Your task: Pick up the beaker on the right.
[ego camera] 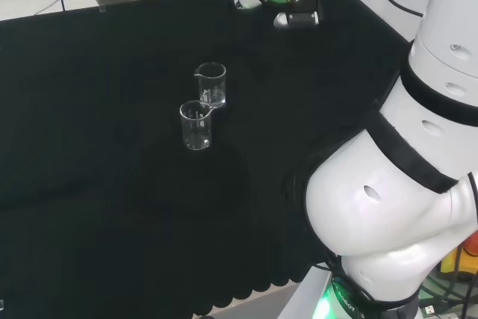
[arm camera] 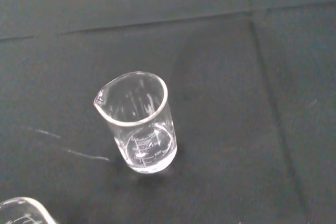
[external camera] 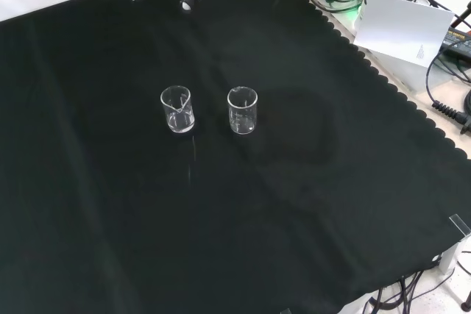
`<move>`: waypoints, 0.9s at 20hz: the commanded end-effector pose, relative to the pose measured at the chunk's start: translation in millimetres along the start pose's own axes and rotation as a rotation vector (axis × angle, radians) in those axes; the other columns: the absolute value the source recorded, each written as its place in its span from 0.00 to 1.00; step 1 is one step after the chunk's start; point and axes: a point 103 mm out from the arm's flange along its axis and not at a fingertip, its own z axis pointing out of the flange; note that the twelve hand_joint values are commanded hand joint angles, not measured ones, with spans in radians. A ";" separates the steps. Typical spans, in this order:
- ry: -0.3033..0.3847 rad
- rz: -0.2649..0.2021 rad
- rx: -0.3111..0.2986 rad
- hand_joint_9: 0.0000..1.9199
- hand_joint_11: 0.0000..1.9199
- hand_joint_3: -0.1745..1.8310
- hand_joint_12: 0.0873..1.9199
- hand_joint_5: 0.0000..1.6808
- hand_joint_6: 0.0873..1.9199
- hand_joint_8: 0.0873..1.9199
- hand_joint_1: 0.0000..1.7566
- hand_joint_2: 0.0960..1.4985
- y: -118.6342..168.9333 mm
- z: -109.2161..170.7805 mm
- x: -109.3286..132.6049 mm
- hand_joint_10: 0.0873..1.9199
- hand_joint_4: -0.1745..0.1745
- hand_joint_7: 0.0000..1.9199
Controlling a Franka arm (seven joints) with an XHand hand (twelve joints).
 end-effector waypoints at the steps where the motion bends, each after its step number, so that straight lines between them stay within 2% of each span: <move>1: 0.143 -0.123 0.011 0.14 0.00 0.05 0.69 0.19 0.00 0.32 0.26 0.73 38.3 68.4 14.2 0.34 0.36 0.05; 4: 0.165 -0.143 0.018 0.15 0.00 0.04 0.70 0.20 0.00 0.32 0.32 0.70 42.3 81.6 15.9 0.35 0.36 0.06; 7: 0.218 -0.142 0.042 0.16 0.00 0.02 0.72 0.22 0.00 0.33 0.36 0.68 44.3 97.5 11.9 0.35 0.35 0.08; 12: 0.237 -0.163 0.082 0.17 0.00 0.00 0.73 0.26 0.00 0.33 0.43 0.66 49.9 113.2 1.8 0.34 0.34 0.08; 15: 0.258 -0.166 0.081 0.17 0.00 0.00 0.73 0.26 0.00 0.33 0.45 0.65 52.8 122.2 -3.9 0.34 0.34 0.08; 18: 0.301 -0.190 0.059 0.18 0.01 0.00 0.73 0.28 0.00 0.33 0.47 0.64 56.7 127.7 -14.8 0.34 0.33 0.09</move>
